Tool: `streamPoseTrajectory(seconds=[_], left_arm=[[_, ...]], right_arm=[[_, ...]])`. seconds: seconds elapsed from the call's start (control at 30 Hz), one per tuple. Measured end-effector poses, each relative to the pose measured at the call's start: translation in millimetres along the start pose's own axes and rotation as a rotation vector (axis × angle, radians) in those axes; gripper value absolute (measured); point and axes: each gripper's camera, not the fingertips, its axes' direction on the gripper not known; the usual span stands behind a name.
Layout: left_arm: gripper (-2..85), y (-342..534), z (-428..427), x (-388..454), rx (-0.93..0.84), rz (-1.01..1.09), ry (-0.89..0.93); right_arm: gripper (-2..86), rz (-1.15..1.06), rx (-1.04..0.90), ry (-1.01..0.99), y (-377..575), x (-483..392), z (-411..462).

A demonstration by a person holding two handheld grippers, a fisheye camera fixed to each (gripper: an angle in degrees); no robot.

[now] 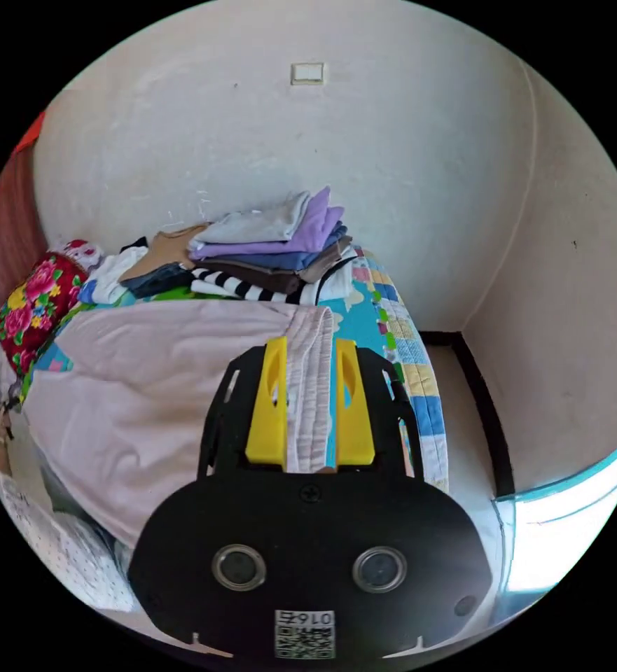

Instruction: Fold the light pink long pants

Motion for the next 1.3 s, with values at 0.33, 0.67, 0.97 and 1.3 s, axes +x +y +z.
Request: streamPoseTrajectory(seconds=[0.33,0.67,0.97,1.3], left_arm=[[-1.0,47,11,-4,0.067,-0.030,0.126],[-0.9,87,-4,-16,0.096,-0.065,0.118],[3.7,141,-19,-45,0.161,-0.220,0.286],[5.7,156,-11,-24,0.182,-0.210,0.389]], right_arm=[[13.1,0.191,-0.036,-0.051,173,16,-67],[11.1,0.571,-0.018,-0.418,220,34,-45],[7.1,0.519,-0.062,-0.242,223,9,-40],[6.6,0.515,-0.070,-0.236,237,-14,-43]])
